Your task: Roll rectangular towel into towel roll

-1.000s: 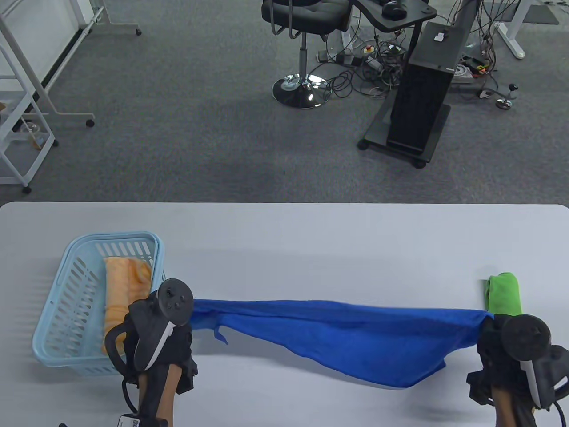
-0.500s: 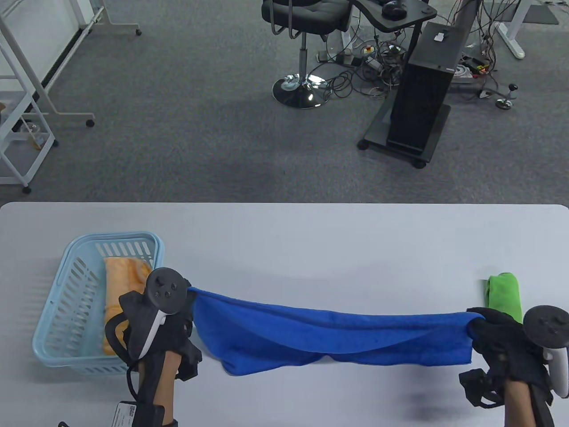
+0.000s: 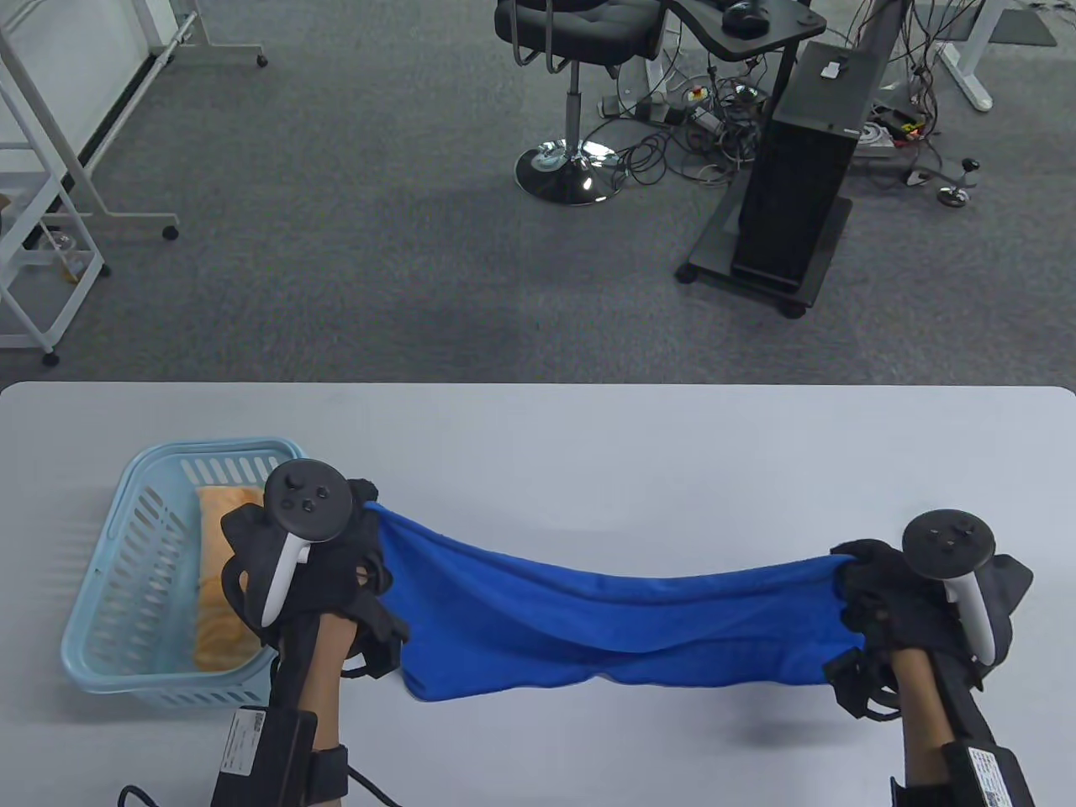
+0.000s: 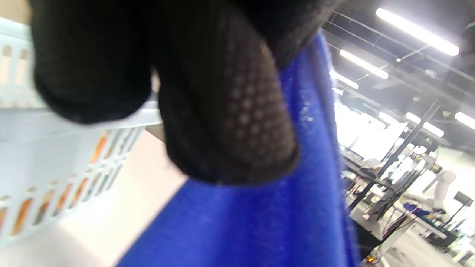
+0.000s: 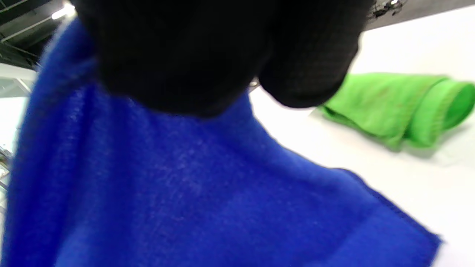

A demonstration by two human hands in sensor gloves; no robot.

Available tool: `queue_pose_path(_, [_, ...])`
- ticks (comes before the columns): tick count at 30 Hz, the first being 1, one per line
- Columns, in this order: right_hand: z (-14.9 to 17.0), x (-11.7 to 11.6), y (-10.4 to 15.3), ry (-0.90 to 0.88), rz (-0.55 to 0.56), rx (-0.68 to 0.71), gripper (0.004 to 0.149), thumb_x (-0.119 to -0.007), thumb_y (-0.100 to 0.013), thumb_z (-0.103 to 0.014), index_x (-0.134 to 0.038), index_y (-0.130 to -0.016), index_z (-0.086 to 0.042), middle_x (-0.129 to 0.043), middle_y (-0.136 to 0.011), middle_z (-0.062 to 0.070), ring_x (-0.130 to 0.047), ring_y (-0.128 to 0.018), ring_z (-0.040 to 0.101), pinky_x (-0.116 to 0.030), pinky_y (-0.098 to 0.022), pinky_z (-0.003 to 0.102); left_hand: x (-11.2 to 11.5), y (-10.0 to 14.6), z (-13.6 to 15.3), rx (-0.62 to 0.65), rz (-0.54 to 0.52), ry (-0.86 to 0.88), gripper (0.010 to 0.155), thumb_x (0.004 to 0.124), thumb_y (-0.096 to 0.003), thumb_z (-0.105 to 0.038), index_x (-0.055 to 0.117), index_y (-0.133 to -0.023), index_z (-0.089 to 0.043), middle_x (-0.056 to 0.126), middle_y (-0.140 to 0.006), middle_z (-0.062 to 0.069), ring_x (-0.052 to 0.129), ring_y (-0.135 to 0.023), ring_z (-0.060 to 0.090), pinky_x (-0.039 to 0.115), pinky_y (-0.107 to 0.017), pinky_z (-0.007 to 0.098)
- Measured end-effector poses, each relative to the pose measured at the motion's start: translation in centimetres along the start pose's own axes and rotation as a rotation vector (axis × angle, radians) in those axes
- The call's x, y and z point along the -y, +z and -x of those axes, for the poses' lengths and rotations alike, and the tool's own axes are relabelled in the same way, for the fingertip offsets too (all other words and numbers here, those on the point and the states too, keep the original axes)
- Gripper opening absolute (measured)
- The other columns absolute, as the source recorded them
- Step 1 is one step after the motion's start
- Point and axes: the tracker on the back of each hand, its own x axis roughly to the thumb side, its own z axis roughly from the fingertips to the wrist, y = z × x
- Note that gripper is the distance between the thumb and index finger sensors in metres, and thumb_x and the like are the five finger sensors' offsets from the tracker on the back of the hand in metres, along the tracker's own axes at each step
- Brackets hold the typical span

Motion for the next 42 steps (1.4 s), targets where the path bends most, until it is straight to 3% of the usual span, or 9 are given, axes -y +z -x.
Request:
queue_pose_path(5, [-1.2,0.1,-2.2,-0.11,-0.019,-0.017,0.047,-0.08,-0.036,-0.024,-0.087,-0.082,-0.019,-0.094,-0.072,0.01,-0.098,-0.007,0.004,-0.091,-0.024,0.031,-0.5,-1.7,0.7,-0.006,-0.001,0.195,0.043,0.081,-0.0458,-0.024,0.09,-0.087,-0.023,0.107,-0.067,0.019,0.118,-0.039,0.015,0.095,-0.034,0.044])
queue_pose_path(10, [-3.0,1.1,-4.9,-0.269,-0.05,-0.008,0.048,-0.079,-0.036,-0.025,-0.086,-0.084,-0.02,-0.093,-0.075,0.009,-0.108,-0.037,0.008,-0.089,-0.044,0.036,-0.9,-3.3,0.9,-0.017,-0.035,0.301,0.044,0.08,-0.0455,-0.024,0.09,-0.088,-0.017,0.097,-0.084,0.023,0.113,-0.062,0.023,0.089,-0.049,0.048])
queue_pose_path(17, [-4.1,8.1,-6.1,-0.67,0.185,0.113,0.051,-0.079,-0.035,-0.025,-0.082,-0.086,-0.022,-0.089,-0.079,0.008,-0.108,-0.041,0.003,-0.088,-0.049,0.032,-3.9,-5.1,0.2,0.042,-0.155,0.464,0.044,0.079,-0.0458,-0.025,0.09,-0.087,-0.02,0.076,-0.099,0.027,0.097,-0.083,0.03,0.076,-0.06,0.052])
queue_pose_path(22, [-1.2,11.7,-4.5,-0.675,0.281,0.181,0.047,-0.082,-0.034,-0.023,-0.087,-0.08,-0.022,-0.09,-0.078,0.008,-0.108,-0.04,0.004,-0.088,-0.049,0.034,-5.8,-4.3,1.5,0.06,-0.242,0.435,0.043,0.081,-0.0444,-0.025,0.093,-0.085,-0.017,0.076,-0.099,0.026,0.097,-0.083,0.028,0.077,-0.06,0.05])
queue_pose_path(27, [2.8,6.8,-3.2,-0.4,-0.084,0.063,0.047,-0.079,-0.039,-0.03,-0.085,-0.085,-0.025,-0.061,-0.092,0.012,-0.093,-0.057,0.014,-0.073,-0.06,0.045,-3.2,-2.1,2.3,0.112,-0.084,0.244,0.044,0.086,-0.0428,-0.029,0.096,-0.085,-0.022,0.075,-0.101,0.018,0.106,-0.057,0.026,0.084,-0.045,0.051])
queue_pose_path(31, [6.1,1.4,-2.3,-0.192,-0.176,-0.058,0.046,-0.08,-0.037,-0.029,-0.089,-0.082,-0.02,-0.07,-0.082,0.01,-0.094,-0.052,0.02,-0.074,-0.056,0.05,0.6,0.8,1.7,0.224,0.161,-0.068,0.043,0.087,-0.0423,-0.03,0.096,-0.084,-0.026,0.07,-0.099,0.012,0.1,-0.049,0.016,0.087,-0.037,0.041])
queue_pose_path(33, [7.3,-0.1,-2.0,-0.104,-0.183,-0.087,0.047,-0.08,-0.037,-0.029,-0.088,-0.082,-0.019,-0.076,-0.077,0.008,-0.097,-0.048,0.019,-0.076,-0.054,0.048,1.9,1.8,1.9,0.249,0.154,-0.106,0.043,0.087,-0.0417,-0.029,0.097,-0.083,-0.027,0.081,-0.092,0.01,0.104,-0.04,0.013,0.09,-0.03,0.038])
queue_pose_path(38, [9.2,-1.4,-1.1,-0.064,-0.224,-0.128,0.05,-0.084,-0.035,-0.03,-0.083,-0.083,-0.016,-0.083,-0.072,0.007,-0.1,-0.043,0.019,-0.079,-0.051,0.047,3.5,2.8,3.7,0.195,0.228,-0.148,0.041,0.088,-0.0408,-0.028,0.1,-0.08,-0.026,0.104,-0.072,0.013,0.112,-0.026,0.013,0.092,-0.019,0.035])
queue_pose_path(42, [9.2,-0.9,-0.8,-0.047,-0.213,-0.118,0.049,-0.087,-0.033,-0.033,-0.083,-0.079,-0.016,-0.089,-0.066,0.006,-0.103,-0.036,0.016,-0.083,-0.047,0.044,3.5,3.1,4.5,0.162,0.226,-0.173,0.046,0.091,-0.0402,-0.026,0.087,-0.086,-0.029,0.107,-0.062,0.013,0.112,-0.021,0.014,0.092,-0.014,0.035])
